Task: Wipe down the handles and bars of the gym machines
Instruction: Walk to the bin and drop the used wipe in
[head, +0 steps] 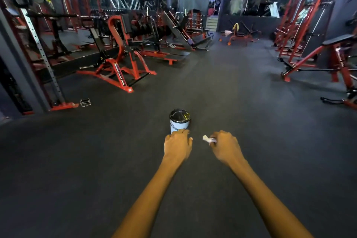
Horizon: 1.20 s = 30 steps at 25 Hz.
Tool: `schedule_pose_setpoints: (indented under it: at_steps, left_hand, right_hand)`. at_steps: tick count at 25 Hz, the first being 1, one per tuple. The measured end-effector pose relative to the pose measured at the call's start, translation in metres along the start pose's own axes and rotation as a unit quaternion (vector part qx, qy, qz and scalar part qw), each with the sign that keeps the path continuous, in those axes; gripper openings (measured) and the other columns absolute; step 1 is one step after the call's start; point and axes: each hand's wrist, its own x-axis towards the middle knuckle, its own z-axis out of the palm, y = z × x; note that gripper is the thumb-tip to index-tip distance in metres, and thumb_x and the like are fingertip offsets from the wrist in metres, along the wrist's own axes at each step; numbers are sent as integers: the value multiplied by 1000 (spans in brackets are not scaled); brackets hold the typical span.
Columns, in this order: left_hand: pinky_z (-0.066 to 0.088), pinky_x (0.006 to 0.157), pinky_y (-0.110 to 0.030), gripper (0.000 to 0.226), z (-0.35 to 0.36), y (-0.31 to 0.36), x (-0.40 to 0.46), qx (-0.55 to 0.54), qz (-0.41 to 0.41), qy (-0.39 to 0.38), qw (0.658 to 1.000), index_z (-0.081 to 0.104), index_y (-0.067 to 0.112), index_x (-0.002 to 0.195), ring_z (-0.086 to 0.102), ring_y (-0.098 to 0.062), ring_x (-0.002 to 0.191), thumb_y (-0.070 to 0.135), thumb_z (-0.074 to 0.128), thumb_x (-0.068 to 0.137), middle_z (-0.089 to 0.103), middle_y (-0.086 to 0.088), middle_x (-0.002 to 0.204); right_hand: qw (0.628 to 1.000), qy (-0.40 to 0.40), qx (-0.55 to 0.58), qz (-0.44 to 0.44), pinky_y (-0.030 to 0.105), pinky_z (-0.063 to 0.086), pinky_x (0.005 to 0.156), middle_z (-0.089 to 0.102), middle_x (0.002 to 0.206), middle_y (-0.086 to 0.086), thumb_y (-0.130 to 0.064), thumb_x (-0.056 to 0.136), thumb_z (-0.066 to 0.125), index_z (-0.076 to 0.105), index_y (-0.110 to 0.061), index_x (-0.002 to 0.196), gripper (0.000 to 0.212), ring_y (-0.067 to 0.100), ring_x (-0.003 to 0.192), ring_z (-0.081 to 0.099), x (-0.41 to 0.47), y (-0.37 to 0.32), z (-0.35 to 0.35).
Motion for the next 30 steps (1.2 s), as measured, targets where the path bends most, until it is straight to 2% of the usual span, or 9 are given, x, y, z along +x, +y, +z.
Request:
schedule_pose_setpoints:
  at_steps: [7,12,16,20,25,30]
  left_hand:
    - [42,91,-33,32,57,-13,233,18,-15,-8,1000,57,16,122,59,-21,108,32,41,100,61,-1,122]
    - [41,93,-34,34,100,-35,408,20,-44,-19,999,57,18,125,56,-21,113,31,40,100,59,-1,127]
    - [39,97,-31,35,114,-56,521,25,-64,-37,997,55,18,130,54,-19,117,30,40,101,57,-1,131]
    - [38,100,-31,37,135,-99,635,33,-89,-35,995,52,17,133,53,-18,119,30,39,101,56,-1,133]
    - [39,100,-35,38,174,-156,771,8,-108,-58,992,51,15,135,53,-20,120,30,40,101,55,-3,133]
    - [41,99,-36,38,191,-201,895,-14,-137,-70,988,52,15,134,54,-21,119,30,43,100,56,-3,133]
  right_hand:
    - [999,-20,48,15,32,43,81,61,109,8,-19,91,52,65,-16,111,24,28,99,58,231,74,61]
    - [996,-37,74,-27,27,37,66,63,97,8,-14,91,51,67,-10,96,17,24,85,60,421,105,109]
    - [994,-62,81,-35,33,45,78,64,104,8,-14,89,52,67,-11,105,22,26,93,61,556,108,144]
    - [989,-114,78,-52,35,51,84,63,108,7,-16,91,53,65,-13,111,24,24,94,61,686,100,188]
    - [982,-167,70,-47,35,50,83,63,106,6,-16,90,54,66,-15,109,22,22,92,61,821,99,246]
    - [976,-200,71,-42,37,54,77,66,95,6,-13,90,53,66,-13,106,20,20,79,63,944,91,278]
